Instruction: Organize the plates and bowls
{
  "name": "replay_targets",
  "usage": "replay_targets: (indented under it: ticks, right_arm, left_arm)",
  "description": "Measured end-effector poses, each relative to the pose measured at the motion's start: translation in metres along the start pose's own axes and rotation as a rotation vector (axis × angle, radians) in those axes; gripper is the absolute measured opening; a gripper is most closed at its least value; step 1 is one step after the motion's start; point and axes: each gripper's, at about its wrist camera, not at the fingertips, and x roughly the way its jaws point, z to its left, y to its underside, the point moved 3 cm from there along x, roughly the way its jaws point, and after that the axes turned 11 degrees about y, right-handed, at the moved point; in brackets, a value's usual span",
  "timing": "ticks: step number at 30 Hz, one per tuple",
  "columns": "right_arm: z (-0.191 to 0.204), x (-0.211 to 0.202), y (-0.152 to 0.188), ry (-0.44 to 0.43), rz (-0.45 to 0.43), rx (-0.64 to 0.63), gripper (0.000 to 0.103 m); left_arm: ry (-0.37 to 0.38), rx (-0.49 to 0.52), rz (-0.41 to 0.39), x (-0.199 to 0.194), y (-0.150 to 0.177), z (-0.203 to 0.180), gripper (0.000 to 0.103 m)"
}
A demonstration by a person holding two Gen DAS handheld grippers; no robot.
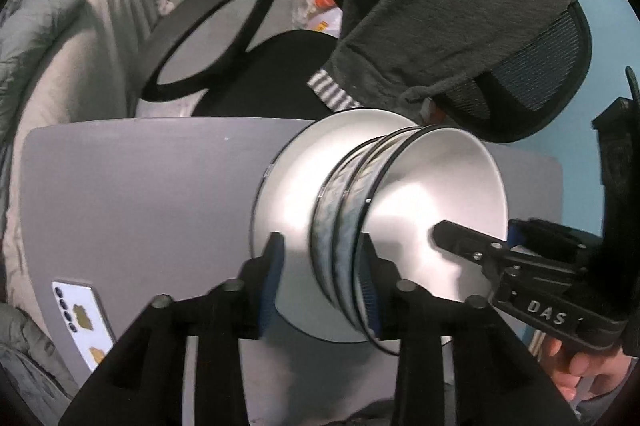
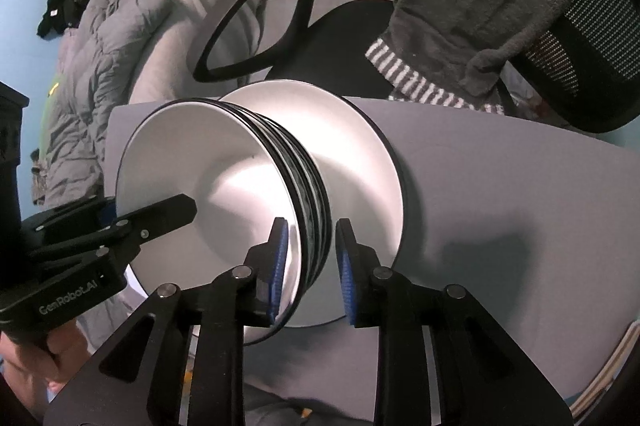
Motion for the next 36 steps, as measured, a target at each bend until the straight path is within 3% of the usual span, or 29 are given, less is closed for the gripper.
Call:
replay_targets:
  ticks: [2,5,9,17,25,36]
  right_arm:
    - [-0.002,-0.003,0.002,0.027,-0.022,-0.005,0.048]
    - [-0.006,-0.009,0.007,0.050,-0.048,0.002,0.056]
    - [-0.012,-0.021,0.018,0.047,-0.069,0.028,0.063]
    - [-0.009,-0.063,0.043,0.109,-0.159,0.012,0.065]
    - [0.004,-0.120,0.063,0.140,-0.286,-0.010,0.065]
    - [0.027,-0.182,0.077,0.177,-0.423,-0.048,0.066]
  left_arm:
    - [-0.006,-0.010,-0.018,-0.005,0.004,0.002,0.051]
    - [-0.017,-0.028,-0.057,-0.016,0.008,0.006,0.061]
    - [-0.043,-0.038,-0.121,-0.037,0.018,0.005,0.068]
    - [-0.110,-0.002,-0.242,-0.089,0.048,-0.014,0.086]
    - [-0.155,0.070,-0.337,-0.138,0.077,-0.043,0.086]
    - [-0.141,0.064,-0.465,-0.198,0.102,-0.069,0.086]
